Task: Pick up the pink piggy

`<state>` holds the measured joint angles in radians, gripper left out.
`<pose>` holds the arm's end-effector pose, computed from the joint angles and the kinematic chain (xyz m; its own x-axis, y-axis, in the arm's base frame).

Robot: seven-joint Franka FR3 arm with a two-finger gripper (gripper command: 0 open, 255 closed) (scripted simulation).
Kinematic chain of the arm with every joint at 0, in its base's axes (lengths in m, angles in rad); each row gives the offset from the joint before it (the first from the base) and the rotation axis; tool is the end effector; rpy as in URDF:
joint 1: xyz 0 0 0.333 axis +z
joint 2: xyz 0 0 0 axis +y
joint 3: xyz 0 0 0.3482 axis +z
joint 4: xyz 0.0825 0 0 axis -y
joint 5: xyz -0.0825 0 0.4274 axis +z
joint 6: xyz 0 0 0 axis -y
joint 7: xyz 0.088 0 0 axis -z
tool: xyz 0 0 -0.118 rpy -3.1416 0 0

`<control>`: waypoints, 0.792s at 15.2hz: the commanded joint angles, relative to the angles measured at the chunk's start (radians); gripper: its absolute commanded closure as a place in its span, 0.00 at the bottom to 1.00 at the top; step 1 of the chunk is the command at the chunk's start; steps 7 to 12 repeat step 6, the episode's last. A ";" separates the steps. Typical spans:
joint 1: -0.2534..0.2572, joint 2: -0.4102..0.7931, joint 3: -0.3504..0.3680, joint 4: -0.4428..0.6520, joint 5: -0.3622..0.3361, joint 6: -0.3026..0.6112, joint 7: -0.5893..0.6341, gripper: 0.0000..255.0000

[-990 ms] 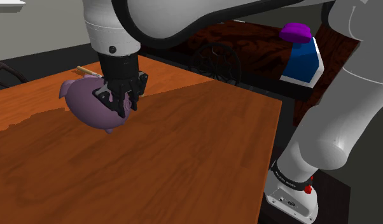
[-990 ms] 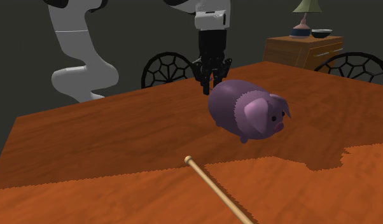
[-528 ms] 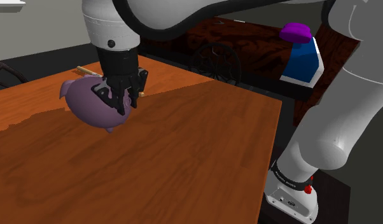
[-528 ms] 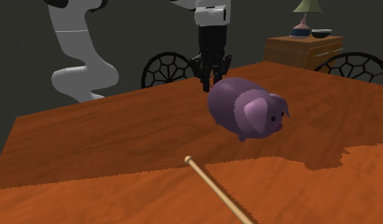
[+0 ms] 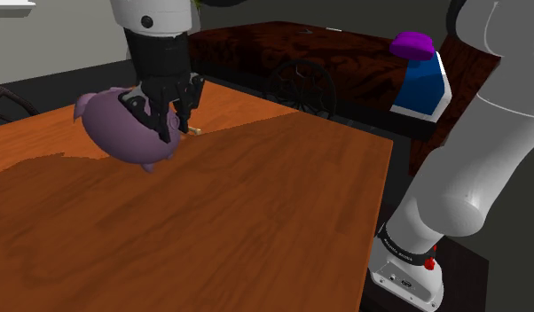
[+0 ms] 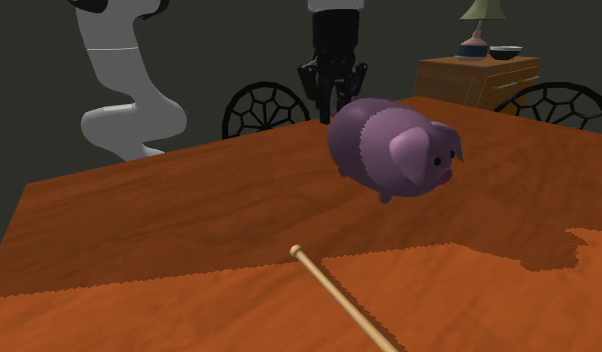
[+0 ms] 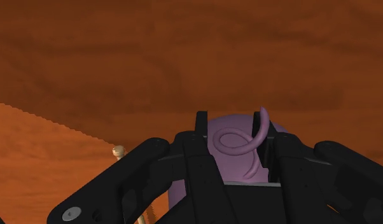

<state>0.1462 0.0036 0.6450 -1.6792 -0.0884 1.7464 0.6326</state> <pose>0.4376 0.4292 0.6038 0.9800 0.1710 0.1019 0.1687 -0.9852 0.0314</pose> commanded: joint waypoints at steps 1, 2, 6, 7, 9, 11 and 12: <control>0.002 0.009 0.002 0.041 -0.006 -0.030 0.002 1.00; 0.003 0.012 0.003 0.057 -0.008 -0.044 0.002 1.00; 0.005 0.019 0.004 0.094 -0.013 -0.075 0.003 1.00; 0.005 0.019 0.004 0.094 -0.013 -0.075 0.003 1.00; 0.005 0.019 0.004 0.094 -0.013 -0.075 0.003 1.00; 0.005 0.019 0.004 0.094 -0.013 -0.075 0.003 1.00; 0.005 0.019 0.004 0.094 -0.013 -0.075 0.003 1.00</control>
